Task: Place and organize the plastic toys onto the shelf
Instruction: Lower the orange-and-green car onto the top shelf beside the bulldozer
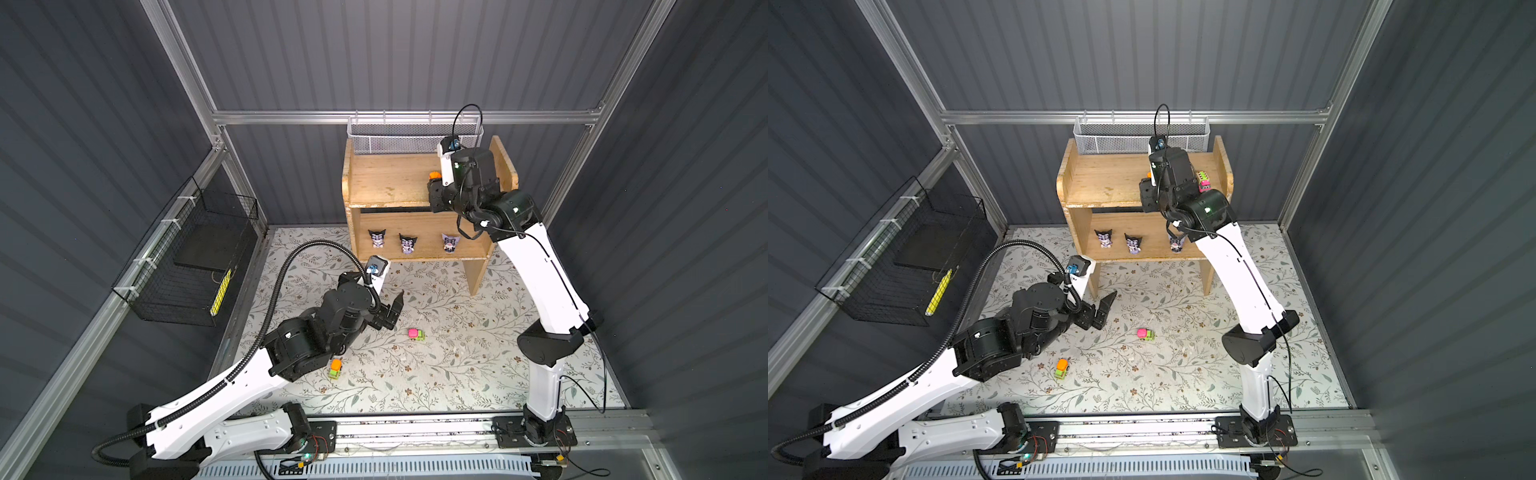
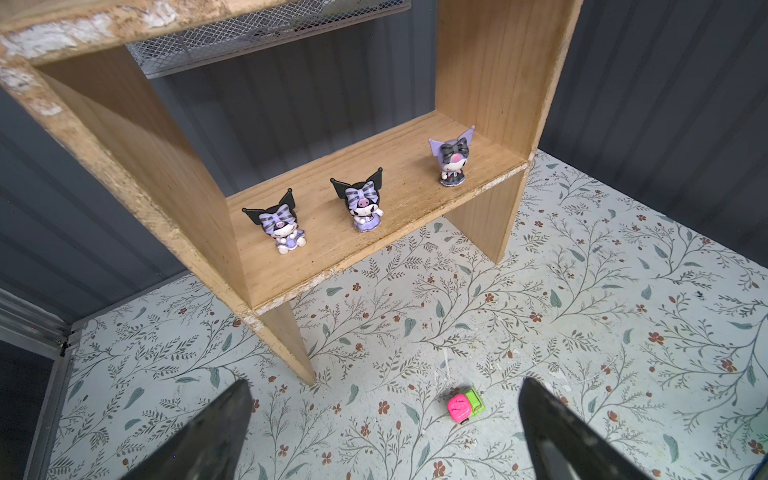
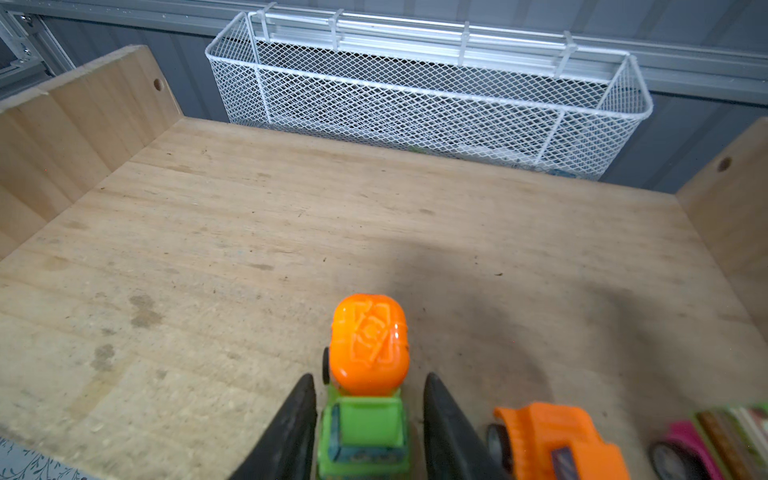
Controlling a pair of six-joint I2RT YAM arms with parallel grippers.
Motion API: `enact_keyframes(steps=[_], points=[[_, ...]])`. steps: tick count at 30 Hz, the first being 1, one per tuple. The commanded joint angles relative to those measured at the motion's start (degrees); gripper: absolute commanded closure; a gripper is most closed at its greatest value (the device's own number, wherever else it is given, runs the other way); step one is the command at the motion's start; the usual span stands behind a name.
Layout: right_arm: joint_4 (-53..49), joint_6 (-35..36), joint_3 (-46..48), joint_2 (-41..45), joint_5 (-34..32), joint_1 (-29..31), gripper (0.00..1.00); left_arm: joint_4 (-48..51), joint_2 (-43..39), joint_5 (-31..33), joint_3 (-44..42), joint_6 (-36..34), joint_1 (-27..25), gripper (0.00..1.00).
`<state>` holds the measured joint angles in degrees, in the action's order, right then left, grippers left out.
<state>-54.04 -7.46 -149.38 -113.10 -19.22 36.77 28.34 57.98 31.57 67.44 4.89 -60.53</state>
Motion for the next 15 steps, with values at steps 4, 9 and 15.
enact_keyframes(steps=[4, 9, 15], points=[[0.8, -0.1, -1.3, 0.0, 1.0, 0.0, 0.5, 0.3, -1.1, 0.7, -0.6, -0.6, 0.3, 0.0], [1.5, 1.2, -1.3, 1.0, 1.1, 1.0, 0.48, 0.3, -1.2, 0.7, -0.2, -0.6, 0.3, 0.0], [3.0, 3.5, -1.3, 2.8, 0.4, 2.5, 0.44, 0.7, -1.9, 0.8, 0.5, -0.4, 0.3, 0.0]])
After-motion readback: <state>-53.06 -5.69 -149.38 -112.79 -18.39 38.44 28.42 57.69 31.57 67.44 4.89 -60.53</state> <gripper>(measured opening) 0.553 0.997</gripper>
